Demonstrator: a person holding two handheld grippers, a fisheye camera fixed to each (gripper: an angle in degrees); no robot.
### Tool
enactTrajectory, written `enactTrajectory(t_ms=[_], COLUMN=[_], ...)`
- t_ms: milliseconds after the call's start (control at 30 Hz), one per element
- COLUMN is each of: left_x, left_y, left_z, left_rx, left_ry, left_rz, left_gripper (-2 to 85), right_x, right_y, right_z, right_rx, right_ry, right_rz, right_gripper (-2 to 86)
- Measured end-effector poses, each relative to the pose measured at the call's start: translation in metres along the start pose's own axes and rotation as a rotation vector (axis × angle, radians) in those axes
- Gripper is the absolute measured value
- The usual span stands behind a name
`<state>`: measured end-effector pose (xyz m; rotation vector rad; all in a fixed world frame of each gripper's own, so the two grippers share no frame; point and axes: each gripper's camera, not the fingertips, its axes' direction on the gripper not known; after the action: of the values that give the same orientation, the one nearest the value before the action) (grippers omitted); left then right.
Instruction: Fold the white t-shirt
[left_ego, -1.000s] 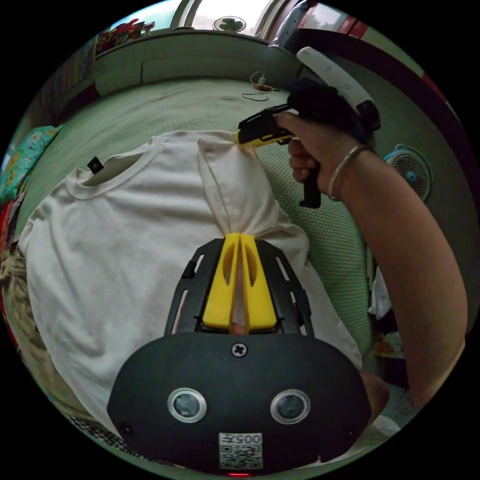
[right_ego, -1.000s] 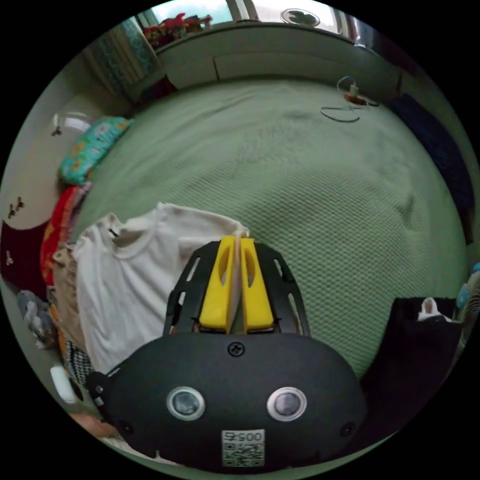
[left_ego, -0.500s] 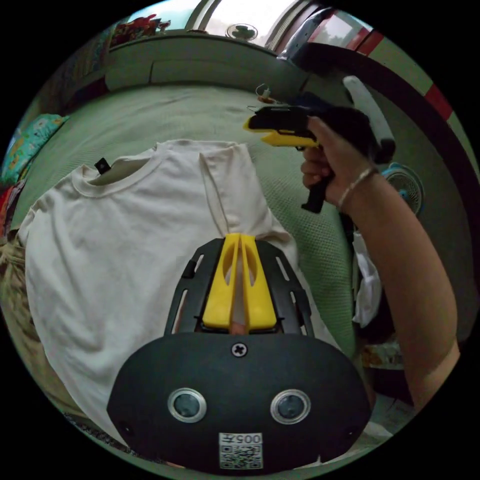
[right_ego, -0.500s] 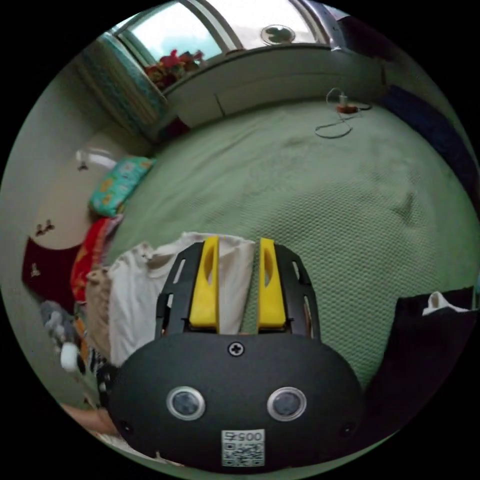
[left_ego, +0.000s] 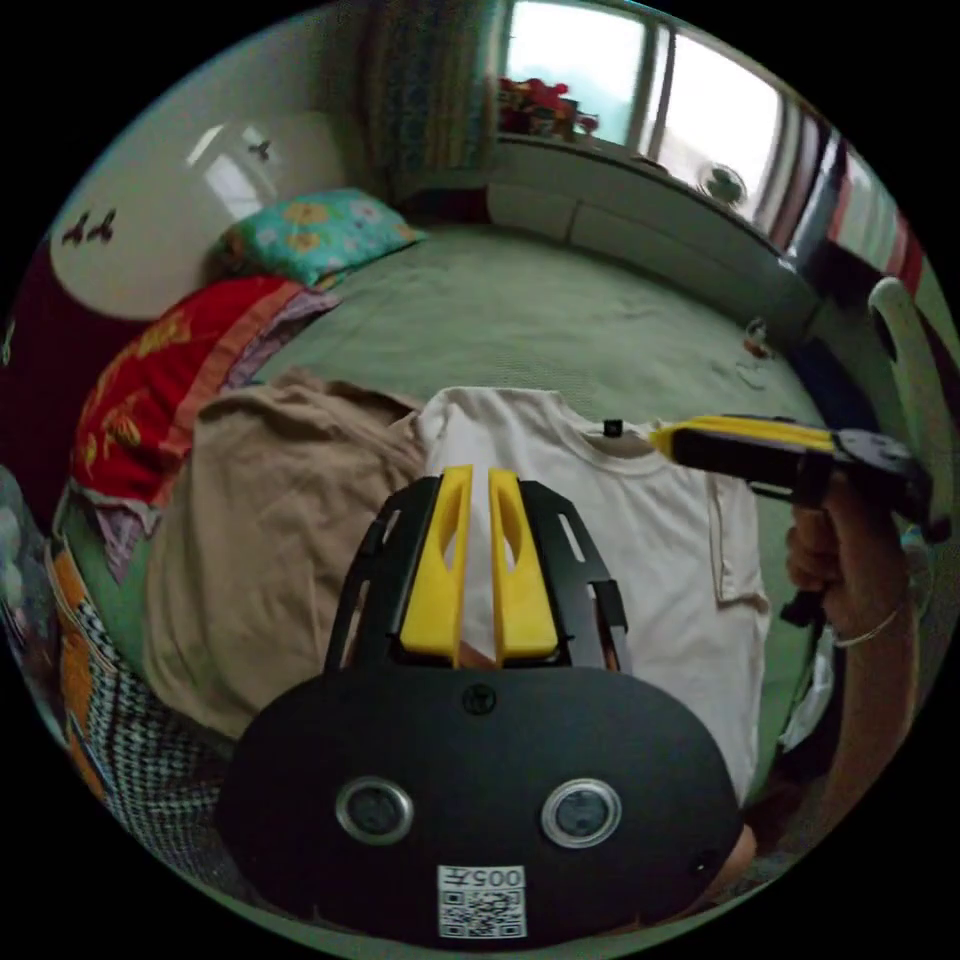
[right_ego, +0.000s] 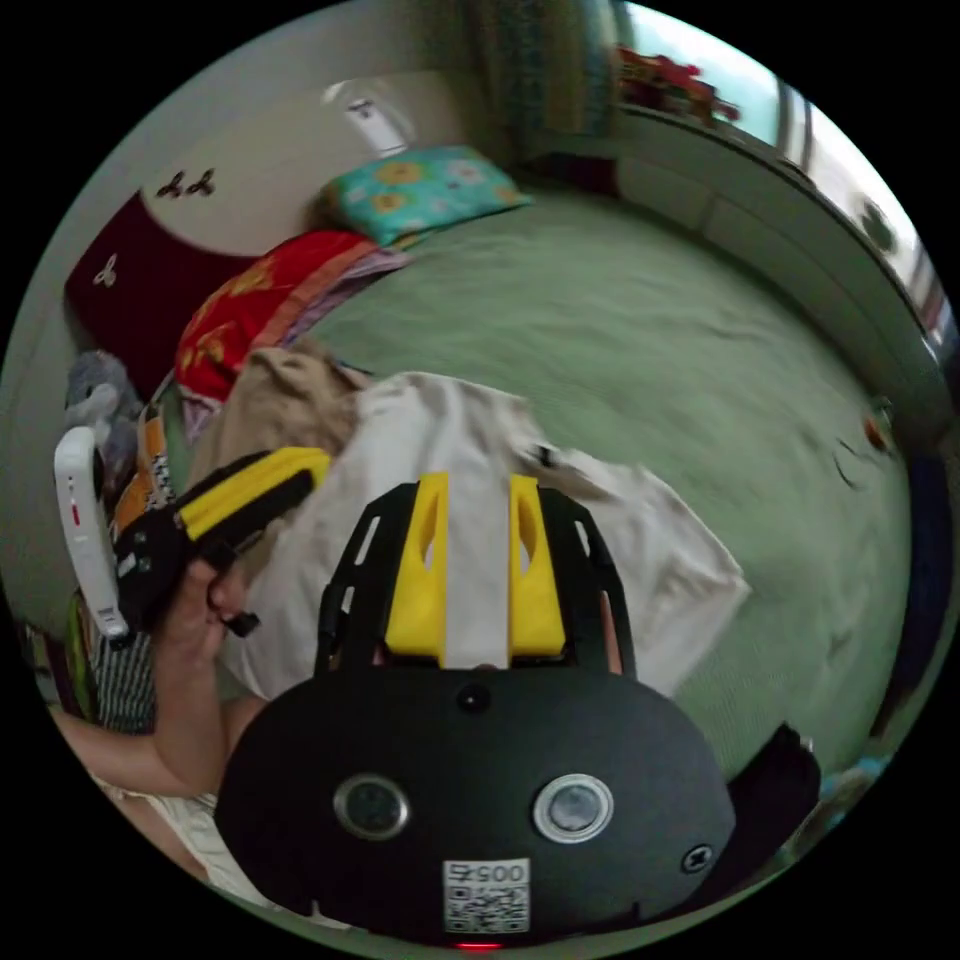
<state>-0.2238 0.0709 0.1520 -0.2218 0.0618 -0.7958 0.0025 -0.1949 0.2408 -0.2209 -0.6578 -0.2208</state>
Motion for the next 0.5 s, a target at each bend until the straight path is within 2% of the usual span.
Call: enactTrajectory(t_ms=[167,500], left_x=[-0.062,-0.126], left_y=[-0.008,-0.028], left_z=[-0.013,-0.024], left_rx=[-0.029,-0.066], left_ry=[0.031,0.084], left_rz=[-0.062,-0.042], left_gripper=[7.2,8.1], right_x=[-0.068,-0.099], right_y=[-0.085,-0.157], right_z=[0.046,0.110], right_rx=[-0.082,-0.236], right_ry=[-0.108,-0.123], right_rz=[-0.071,-0.015], right_gripper=[9.3,6.9])
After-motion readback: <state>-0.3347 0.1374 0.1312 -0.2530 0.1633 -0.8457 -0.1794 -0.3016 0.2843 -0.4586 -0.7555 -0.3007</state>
